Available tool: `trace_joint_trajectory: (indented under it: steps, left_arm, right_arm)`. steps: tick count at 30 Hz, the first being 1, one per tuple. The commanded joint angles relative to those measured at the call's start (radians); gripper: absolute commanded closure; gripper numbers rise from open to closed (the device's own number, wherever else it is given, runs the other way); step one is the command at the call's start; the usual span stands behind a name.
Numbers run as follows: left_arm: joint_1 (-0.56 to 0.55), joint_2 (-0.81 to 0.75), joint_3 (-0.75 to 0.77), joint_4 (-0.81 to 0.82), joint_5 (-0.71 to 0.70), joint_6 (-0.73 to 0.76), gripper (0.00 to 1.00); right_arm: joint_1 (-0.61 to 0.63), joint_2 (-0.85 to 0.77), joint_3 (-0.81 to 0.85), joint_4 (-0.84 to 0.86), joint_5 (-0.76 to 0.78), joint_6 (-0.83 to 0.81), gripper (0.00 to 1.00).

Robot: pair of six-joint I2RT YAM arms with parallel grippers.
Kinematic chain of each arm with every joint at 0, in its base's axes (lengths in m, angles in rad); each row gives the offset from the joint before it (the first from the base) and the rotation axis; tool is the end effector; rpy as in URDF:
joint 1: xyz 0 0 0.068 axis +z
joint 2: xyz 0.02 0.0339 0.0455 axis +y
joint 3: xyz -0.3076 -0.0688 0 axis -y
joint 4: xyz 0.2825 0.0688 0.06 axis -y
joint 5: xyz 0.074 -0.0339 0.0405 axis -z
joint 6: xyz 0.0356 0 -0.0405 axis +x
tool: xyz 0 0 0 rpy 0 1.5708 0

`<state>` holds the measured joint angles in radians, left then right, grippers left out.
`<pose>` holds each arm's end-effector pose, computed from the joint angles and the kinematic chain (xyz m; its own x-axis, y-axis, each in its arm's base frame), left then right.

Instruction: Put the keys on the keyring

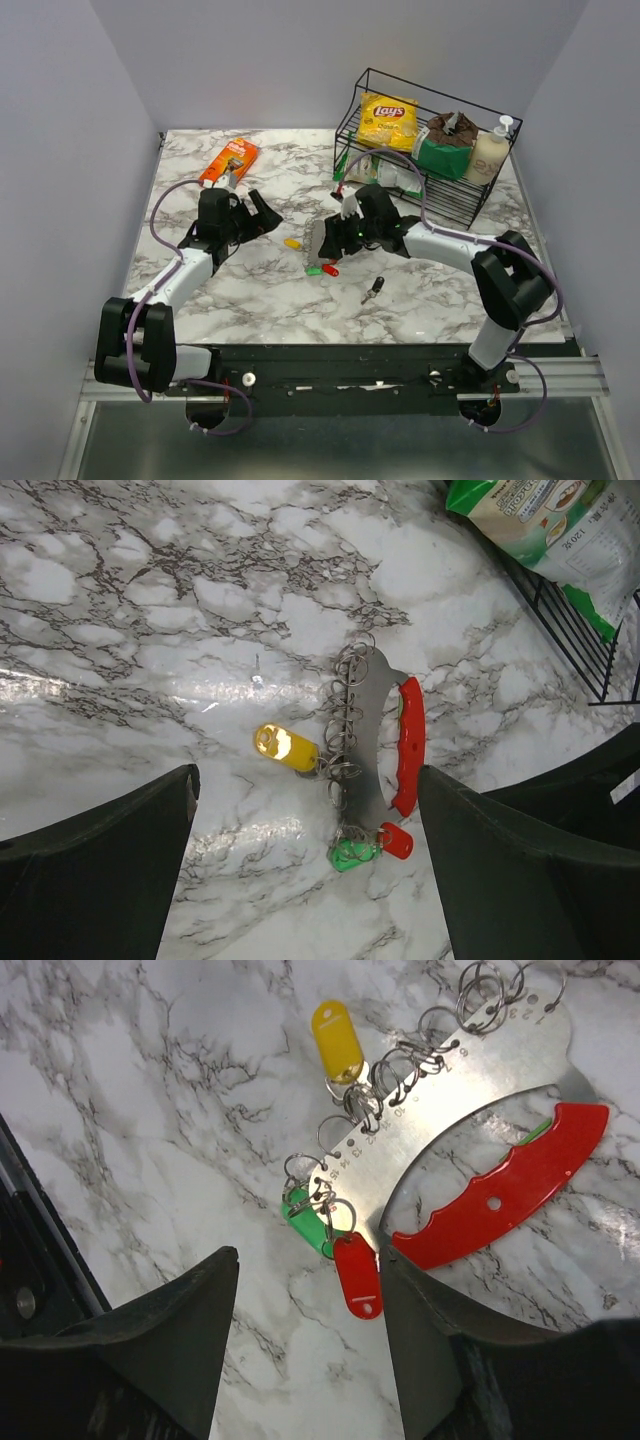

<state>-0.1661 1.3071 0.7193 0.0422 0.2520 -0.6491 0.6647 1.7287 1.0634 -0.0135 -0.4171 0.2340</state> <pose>0.2953 -0.0585 0.2475 -0.6316 -0.4877 -0.6028 -0.0144 0.7846 -0.6198 0.3143 0.2646 0.2232 -0.6690 -0.2550 -0.6981 -0.6754 0.6006 0.4279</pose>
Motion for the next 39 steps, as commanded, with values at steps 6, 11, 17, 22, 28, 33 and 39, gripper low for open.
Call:
trace_joint_trajectory:
  steps: [6,11,17,22,28,33,39]
  left_arm:
    - [-0.009,-0.008,-0.038,0.044,0.069,-0.02,0.01]
    - [-0.009,-0.005,-0.041,0.045,0.075,-0.018,0.01]
    - [-0.015,-0.005,-0.06,0.045,0.084,-0.017,0.03]
    - [-0.033,0.009,-0.096,0.062,0.124,-0.009,0.14]
    - [-0.116,0.037,-0.162,0.125,0.139,-0.009,0.29]
    - [-0.191,0.105,-0.185,0.177,0.133,-0.012,0.45]
    - [-0.216,0.164,-0.19,0.223,0.122,-0.014,0.55]
  right_arm:
    - [0.019,0.088,0.056,-0.048,-0.095,-0.009,0.44]
    - [0.026,0.107,0.072,-0.051,-0.089,-0.004,0.45]
    - [0.029,0.115,0.099,-0.055,-0.077,0.01,0.45]
    - [0.029,0.13,0.121,-0.071,-0.061,0.025,0.45]
    - [0.027,0.126,0.144,-0.069,-0.069,0.065,0.45]
    - [0.027,0.115,0.156,-0.069,-0.075,0.083,0.45]
    - [0.027,0.095,0.144,-0.068,-0.069,0.085,0.45]
